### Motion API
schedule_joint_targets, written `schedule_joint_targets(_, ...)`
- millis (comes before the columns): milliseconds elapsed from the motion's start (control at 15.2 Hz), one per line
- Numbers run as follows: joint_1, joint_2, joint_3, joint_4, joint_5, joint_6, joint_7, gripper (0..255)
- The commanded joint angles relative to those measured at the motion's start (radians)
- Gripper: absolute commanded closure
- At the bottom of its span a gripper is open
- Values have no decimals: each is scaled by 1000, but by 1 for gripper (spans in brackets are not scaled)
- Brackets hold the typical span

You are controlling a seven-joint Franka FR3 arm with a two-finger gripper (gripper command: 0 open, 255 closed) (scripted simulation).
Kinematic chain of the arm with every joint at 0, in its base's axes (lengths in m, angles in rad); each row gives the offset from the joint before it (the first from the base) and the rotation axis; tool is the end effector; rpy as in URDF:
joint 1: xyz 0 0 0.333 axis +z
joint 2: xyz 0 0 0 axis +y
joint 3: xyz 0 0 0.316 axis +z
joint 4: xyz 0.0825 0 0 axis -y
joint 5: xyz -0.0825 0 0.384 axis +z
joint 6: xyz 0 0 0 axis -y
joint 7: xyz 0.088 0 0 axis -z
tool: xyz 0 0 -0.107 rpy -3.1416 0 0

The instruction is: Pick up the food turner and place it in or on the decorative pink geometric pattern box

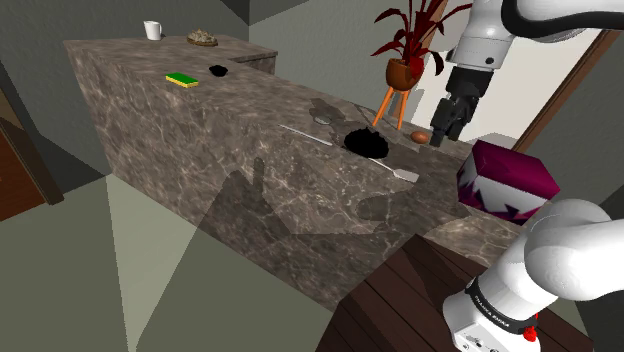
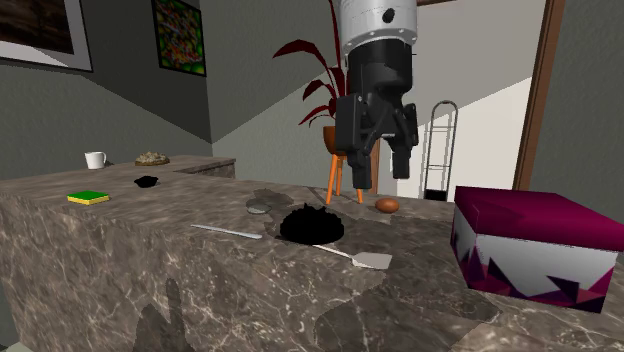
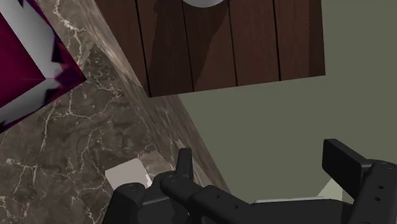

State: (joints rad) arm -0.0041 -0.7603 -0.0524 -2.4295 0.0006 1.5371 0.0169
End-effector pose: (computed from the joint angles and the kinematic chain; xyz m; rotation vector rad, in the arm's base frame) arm 0.3050 -0.0204 0.5452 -3.0953 0.0876 0.2052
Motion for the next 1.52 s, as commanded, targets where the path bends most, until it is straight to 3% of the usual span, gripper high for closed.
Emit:
schedule_joint_targets(0, 0, 0, 0, 0, 0, 0, 0, 0)
schedule_joint_targets(462, -8, 112, -104, -90, -80, 267, -178, 0)
schedule_joint_targets(858, -3, 279, -195, -102, -113, 503, -330, 0)
schedule_joint_targets(1452, 35, 581, -309, -16, -43, 791, -577, 0)
